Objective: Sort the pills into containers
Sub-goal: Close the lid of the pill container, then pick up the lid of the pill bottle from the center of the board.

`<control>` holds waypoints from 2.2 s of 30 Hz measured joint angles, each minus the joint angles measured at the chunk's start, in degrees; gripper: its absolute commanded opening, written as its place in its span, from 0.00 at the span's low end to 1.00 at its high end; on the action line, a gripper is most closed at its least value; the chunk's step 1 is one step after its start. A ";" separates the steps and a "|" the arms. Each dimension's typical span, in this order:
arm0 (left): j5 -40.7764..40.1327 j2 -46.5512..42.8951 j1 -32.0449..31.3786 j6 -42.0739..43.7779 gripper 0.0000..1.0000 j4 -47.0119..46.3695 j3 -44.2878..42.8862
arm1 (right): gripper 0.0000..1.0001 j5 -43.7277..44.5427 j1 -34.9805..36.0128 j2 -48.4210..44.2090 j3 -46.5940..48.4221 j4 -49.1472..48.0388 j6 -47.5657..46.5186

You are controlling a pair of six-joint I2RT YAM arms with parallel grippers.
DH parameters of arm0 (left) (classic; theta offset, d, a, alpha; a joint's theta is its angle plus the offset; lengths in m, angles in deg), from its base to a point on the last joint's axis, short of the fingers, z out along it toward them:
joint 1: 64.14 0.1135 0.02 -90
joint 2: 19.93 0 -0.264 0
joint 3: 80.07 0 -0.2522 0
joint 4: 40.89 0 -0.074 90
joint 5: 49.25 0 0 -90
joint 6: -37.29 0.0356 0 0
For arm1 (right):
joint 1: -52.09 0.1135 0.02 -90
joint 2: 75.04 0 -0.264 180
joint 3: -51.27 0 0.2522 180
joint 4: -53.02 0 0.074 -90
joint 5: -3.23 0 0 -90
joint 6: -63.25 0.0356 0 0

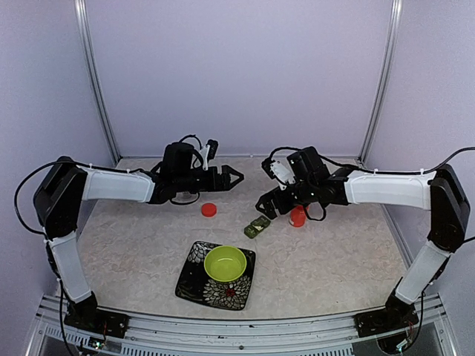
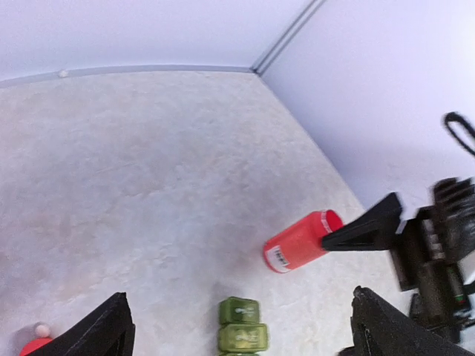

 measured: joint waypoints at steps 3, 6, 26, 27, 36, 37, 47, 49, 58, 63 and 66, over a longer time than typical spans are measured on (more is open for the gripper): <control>-6.62 -0.39 0.00 2.60 0.99 5.68 0.09 | 1.00 0.42 0.00 -3.82 -1.51 0.04 -0.17; -11.82 0.66 0.02 4.37 0.99 11.41 0.17 | 1.00 1.62 0.02 -7.19 -2.91 0.24 -0.50; -26.36 8.76 0.00 10.78 0.97 25.05 -4.68 | 1.00 7.65 -0.48 -15.87 -14.64 0.22 -0.87; -26.71 8.87 0.00 10.88 0.96 25.33 -4.68 | 1.00 7.67 -0.52 -15.87 -14.82 0.11 -0.87; -28.33 10.47 -0.02 12.15 0.73 26.64 -5.77 | 1.00 7.72 -1.14 -16.06 -15.74 -0.46 -0.55; -28.33 10.58 -0.02 12.24 0.72 26.75 -5.97 | 1.00 7.72 -1.16 -16.06 -15.80 -0.46 -0.50; -28.33 10.91 -0.02 12.94 0.70 27.65 -6.47 | 1.00 7.69 -1.79 -16.06 -16.11 -0.46 -0.46; -28.35 11.26 -0.02 13.00 0.70 27.91 -6.47 | 1.00 7.69 -1.84 -16.06 -16.11 -0.46 -0.46; -28.87 12.00 -0.66 13.40 0.62 28.72 -7.23 | 1.00 7.54 -2.21 -16.06 -16.13 -0.48 -0.46; -29.90 12.00 -1.09 13.84 0.60 28.85 -7.23 | 1.00 7.48 -2.29 -16.06 -16.39 -0.57 -0.46; -30.91 12.00 -1.42 14.21 0.62 28.87 -7.23 | 1.00 7.43 -2.34 -16.06 -16.59 -0.66 -0.46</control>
